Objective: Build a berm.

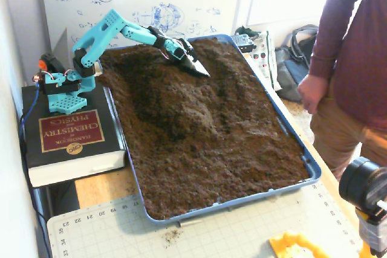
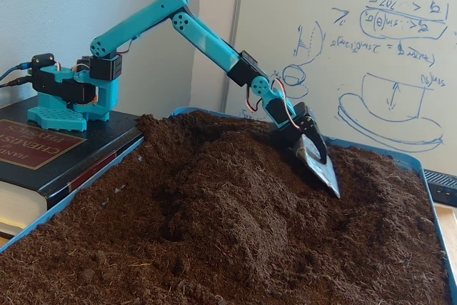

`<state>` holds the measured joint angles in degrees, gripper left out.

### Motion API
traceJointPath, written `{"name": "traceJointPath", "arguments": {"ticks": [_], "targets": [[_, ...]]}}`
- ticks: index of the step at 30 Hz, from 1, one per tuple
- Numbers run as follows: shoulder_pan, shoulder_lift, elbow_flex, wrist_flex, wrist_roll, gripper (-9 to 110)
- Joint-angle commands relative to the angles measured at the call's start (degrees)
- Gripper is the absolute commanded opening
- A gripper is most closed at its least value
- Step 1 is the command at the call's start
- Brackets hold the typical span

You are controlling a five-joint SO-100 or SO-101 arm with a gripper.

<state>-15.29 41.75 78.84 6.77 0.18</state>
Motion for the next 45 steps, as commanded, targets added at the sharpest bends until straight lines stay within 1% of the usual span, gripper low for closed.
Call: {"name": "traceJointPath", "arguments": {"ticks": [1, 5, 7, 10, 12, 15, 21, 25, 29, 35, 38, 41, 45], "targets": [[1.6, 10.0, 7.0, 0.4, 0.5, 0], [1.5, 16.8, 14.8, 0.8, 0.8, 0], [1.4, 19.7, 16.9, 1.8, 2.5, 0], [0.3, 23.2, 17.2, 9.0, 5.5, 0], [-0.4, 25.4, 17.2, 14.8, 6.1, 0], [-0.6, 27.7, 17.2, 20.4, 6.5, 0], [0.4, 30.1, 16.2, 21.7, 6.8, 0], [2.9, 30.0, 8.3, 22.0, 8.8, 0], [4.2, 23.8, -4.0, 22.1, 12.6, 0], [6.2, 7.2, -27.1, 22.1, 12.2, 0], [6.2, -0.6, -35.0, 22.1, 10.0, 0], [6.2, -7.8, -38.1, 22.1, 6.4, 0], [5.9, -13.4, -37.9, 22.2, 3.2, 0]]}}
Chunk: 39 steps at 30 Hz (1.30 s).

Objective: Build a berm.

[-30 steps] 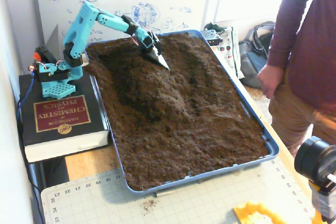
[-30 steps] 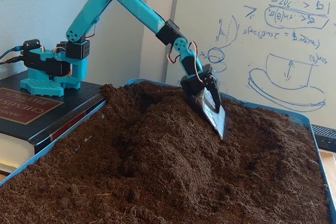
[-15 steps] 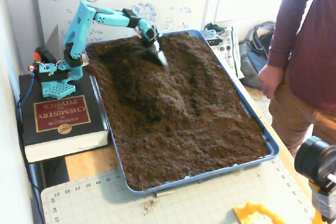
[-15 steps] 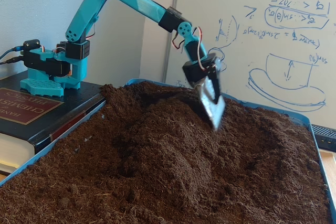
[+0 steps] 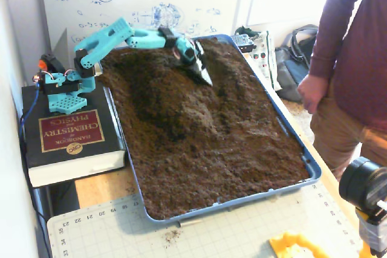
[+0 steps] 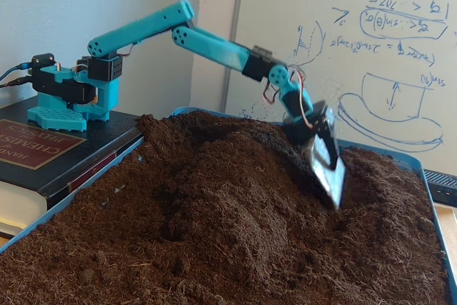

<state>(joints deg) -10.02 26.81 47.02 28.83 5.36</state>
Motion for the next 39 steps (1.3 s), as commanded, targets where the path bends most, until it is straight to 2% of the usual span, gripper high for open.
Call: {"name": "traceJointPath", "arguments": {"ticks": [1, 6, 11, 17, 24, 30, 35, 39], "targets": [[0.6, 1.1, -6.1, 1.0, -2.3, 0], [1.1, 2.6, -3.7, 15.6, -2.7, 0], [1.0, 12.7, 6.2, 28.2, -2.8, 0], [1.2, 22.5, 20.0, 29.2, -2.9, 0], [1.2, 29.8, 27.6, 29.4, -1.9, 0], [3.8, 30.8, 17.8, 29.3, -1.0, 0], [4.1, 28.6, 6.6, 29.2, 7.1, 0], [-0.6, 24.6, 3.5, 29.0, 12.3, 0]]}}
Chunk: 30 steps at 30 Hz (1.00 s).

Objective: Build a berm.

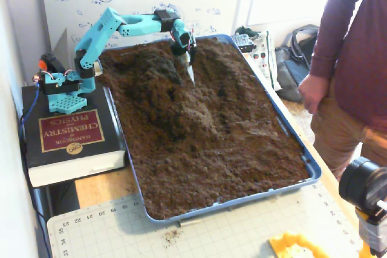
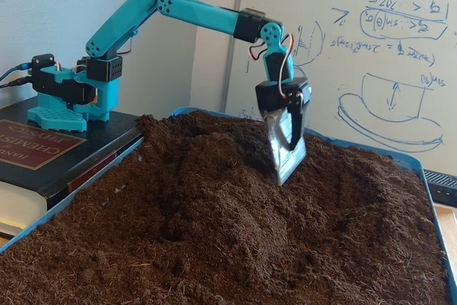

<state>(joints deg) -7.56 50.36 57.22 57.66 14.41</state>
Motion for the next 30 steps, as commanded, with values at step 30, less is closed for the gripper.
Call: {"name": "traceJointPath", "arguments": {"ticks": [30], "targets": [[-8.3, -7.6, 4.0, -35.3, -2.5, 0]]}}
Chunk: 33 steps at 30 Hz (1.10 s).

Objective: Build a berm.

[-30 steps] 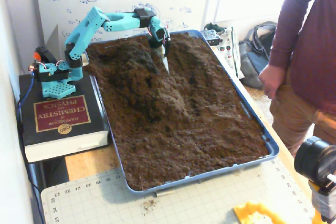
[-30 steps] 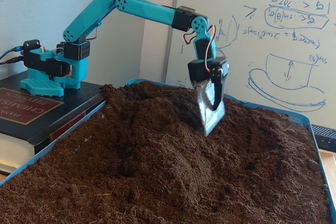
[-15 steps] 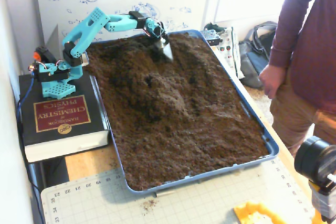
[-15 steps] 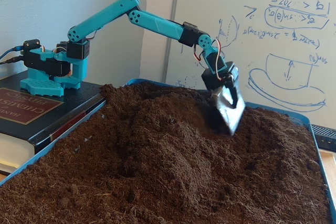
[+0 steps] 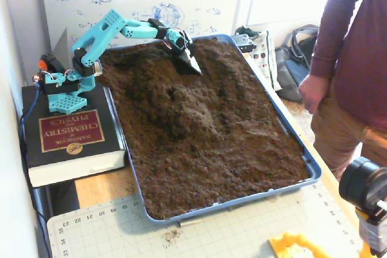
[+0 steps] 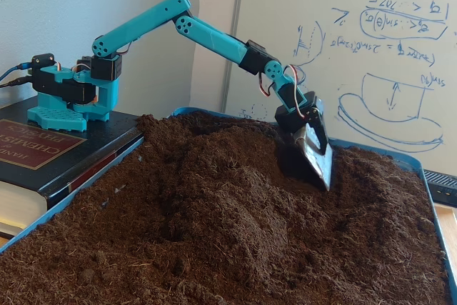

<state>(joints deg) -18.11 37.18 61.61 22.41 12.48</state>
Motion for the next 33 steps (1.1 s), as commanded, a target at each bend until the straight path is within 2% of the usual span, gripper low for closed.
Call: {"name": "traceJointPath", "arguments": {"ticks": [1, 11, 33], "targets": [[2.5, 5.4, 0.0, -0.1, -0.9, 0], [2.9, 6.5, 7.5, -0.1, -3.9, 0], [2.5, 24.3, 30.8, 0.1, -3.9, 0]]}}
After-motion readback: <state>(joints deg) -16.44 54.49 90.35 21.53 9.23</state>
